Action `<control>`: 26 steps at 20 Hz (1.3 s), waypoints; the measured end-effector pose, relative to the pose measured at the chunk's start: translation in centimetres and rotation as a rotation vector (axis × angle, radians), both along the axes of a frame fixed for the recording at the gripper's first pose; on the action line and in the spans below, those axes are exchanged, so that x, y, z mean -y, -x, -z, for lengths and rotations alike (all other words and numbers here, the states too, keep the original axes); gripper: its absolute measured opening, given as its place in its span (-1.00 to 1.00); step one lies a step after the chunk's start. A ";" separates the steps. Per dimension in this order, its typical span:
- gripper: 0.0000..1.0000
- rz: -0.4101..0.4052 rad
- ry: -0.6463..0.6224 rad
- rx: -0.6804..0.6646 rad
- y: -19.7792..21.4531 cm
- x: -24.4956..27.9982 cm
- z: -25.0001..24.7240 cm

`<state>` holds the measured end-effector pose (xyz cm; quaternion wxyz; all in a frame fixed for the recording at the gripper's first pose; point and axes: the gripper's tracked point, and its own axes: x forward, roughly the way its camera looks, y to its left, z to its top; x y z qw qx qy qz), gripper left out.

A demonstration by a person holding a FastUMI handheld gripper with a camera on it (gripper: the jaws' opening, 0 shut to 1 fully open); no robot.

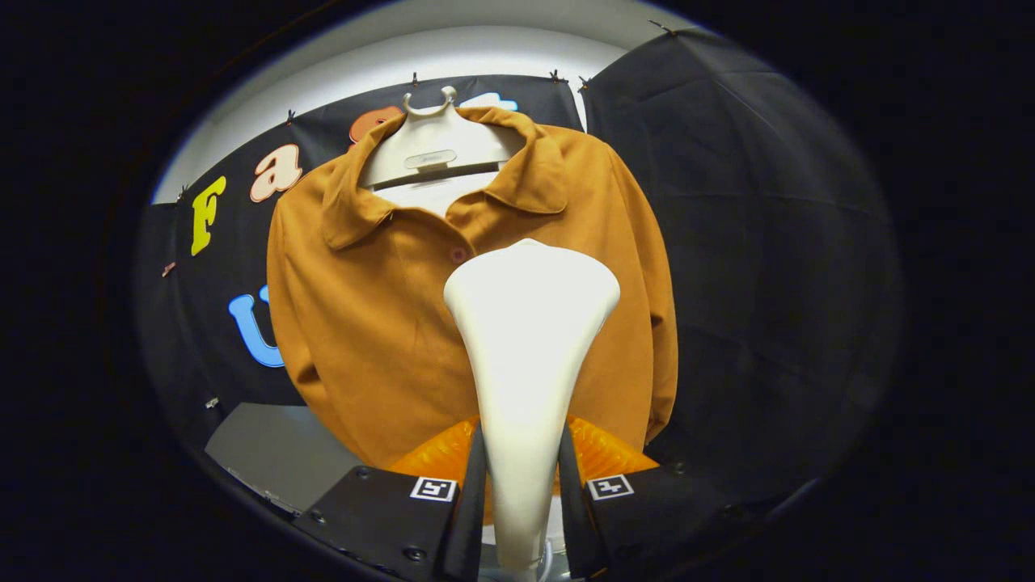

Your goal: Iron the clothes twice with a garment steamer, once on the left side and once on the right side.

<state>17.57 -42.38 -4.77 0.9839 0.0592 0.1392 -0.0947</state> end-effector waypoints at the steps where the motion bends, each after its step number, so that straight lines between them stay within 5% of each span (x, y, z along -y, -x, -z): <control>1: -0.12 0.006 0.000 0.008 -0.4 0.7 -0.4; 11: -0.12 0.014 -0.080 -0.059 -4.1 4.8 4.5; 26: -0.11 0.060 -0.093 -0.392 -0.9 6.2 19.4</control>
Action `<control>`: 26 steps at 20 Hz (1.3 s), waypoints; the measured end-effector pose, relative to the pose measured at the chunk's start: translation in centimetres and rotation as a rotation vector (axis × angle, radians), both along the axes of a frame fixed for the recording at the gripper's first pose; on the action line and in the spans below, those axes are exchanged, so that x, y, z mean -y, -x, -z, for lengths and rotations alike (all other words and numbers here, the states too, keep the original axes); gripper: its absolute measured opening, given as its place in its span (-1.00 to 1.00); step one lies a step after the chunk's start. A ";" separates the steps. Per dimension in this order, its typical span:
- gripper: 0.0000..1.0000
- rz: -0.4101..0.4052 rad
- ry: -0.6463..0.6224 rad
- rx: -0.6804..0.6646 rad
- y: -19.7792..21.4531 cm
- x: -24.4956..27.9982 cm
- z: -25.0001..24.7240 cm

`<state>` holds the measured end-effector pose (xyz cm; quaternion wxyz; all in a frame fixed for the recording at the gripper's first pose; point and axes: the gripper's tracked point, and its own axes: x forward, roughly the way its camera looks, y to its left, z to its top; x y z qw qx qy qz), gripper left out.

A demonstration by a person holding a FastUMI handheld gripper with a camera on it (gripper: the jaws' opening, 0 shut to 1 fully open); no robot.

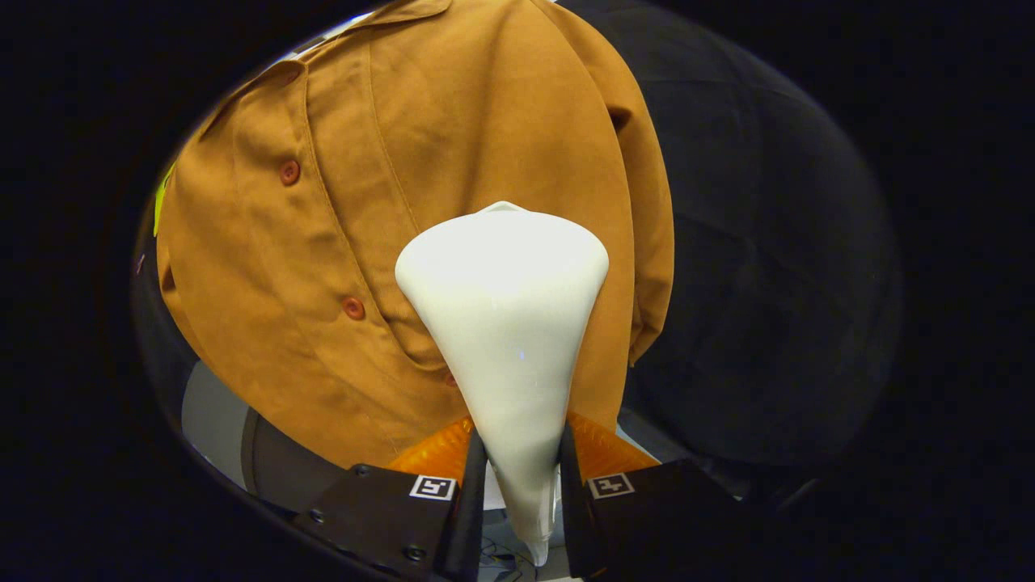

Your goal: Iron the clothes twice with a garment steamer, once on the left side and once on the right side.

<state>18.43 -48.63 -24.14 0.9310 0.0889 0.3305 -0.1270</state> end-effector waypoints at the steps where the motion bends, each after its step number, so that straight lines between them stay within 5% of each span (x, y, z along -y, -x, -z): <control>1: -0.11 0.009 -0.003 -0.023 0.6 0.1 0.9; 6: -0.11 0.070 -0.013 -0.073 3.2 0.9 2.2; 12: -0.11 0.130 0.028 0.016 5.4 0.4 -2.9; 26: -0.11 0.044 0.224 0.294 8.1 -11.3 -19.0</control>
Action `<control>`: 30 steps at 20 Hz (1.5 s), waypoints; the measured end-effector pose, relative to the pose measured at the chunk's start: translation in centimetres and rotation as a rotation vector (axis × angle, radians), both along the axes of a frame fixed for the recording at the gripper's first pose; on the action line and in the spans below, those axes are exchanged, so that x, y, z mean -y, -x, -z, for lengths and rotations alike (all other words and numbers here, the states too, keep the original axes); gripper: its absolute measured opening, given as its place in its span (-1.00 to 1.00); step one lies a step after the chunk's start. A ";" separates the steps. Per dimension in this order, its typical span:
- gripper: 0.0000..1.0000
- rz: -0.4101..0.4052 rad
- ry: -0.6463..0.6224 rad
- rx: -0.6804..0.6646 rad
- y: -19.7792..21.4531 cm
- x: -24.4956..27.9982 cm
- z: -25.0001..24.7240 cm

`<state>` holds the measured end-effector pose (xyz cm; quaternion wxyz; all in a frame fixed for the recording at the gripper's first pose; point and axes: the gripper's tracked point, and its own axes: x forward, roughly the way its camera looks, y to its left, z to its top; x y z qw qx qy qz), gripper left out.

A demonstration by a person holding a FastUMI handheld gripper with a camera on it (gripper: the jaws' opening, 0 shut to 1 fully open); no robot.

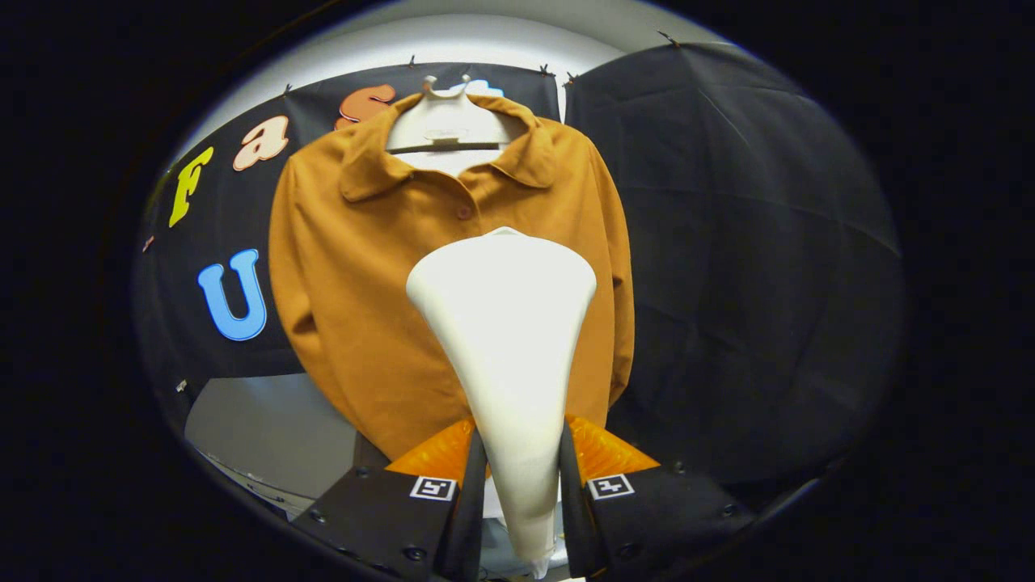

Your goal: Iron the clothes twice with a garment steamer, once on the left side and once on the right side.

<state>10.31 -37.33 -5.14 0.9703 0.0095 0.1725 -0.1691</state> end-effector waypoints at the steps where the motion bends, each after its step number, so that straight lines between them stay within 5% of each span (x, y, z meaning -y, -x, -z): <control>1: -0.12 -0.012 0.008 0.016 -0.1 -1.6 -0.8; 19: -0.12 -0.304 0.027 0.150 5.6 -34.1 -5.2; 30: -0.12 -0.300 0.034 0.143 9.3 -39.3 -3.4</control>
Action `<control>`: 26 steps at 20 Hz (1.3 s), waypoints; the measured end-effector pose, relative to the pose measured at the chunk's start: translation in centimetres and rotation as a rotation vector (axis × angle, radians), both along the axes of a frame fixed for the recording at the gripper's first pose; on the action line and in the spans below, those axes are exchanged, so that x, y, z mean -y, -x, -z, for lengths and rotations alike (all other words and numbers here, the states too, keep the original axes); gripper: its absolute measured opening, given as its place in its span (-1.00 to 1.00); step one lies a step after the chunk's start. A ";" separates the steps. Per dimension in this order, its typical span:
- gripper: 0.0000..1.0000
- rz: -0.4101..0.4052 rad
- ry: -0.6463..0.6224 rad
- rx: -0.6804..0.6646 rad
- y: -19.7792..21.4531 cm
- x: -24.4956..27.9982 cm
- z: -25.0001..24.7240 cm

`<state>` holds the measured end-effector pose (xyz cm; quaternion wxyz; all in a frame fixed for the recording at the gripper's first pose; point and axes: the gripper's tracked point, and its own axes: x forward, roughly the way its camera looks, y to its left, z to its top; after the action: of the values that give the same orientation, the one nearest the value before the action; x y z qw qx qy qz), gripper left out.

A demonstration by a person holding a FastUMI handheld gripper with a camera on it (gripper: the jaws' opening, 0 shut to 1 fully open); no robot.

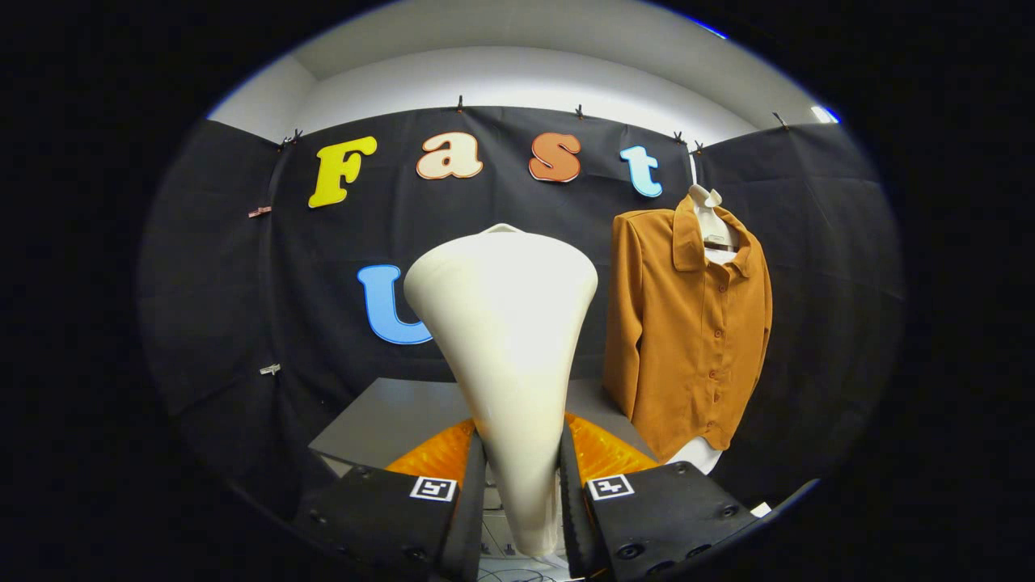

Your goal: Iron the clothes twice with a garment steamer, once on the left side and once on the right side.

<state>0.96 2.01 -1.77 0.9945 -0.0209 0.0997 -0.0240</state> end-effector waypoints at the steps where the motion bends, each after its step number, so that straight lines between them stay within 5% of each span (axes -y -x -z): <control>1: -0.12 0.004 0.000 0.002 0.4 0.1 0.3; 26: -0.12 0.017 0.010 0.013 -0.7 0.7 0.1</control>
<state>1.65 1.32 -1.90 0.9948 -0.0250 0.0935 -0.0330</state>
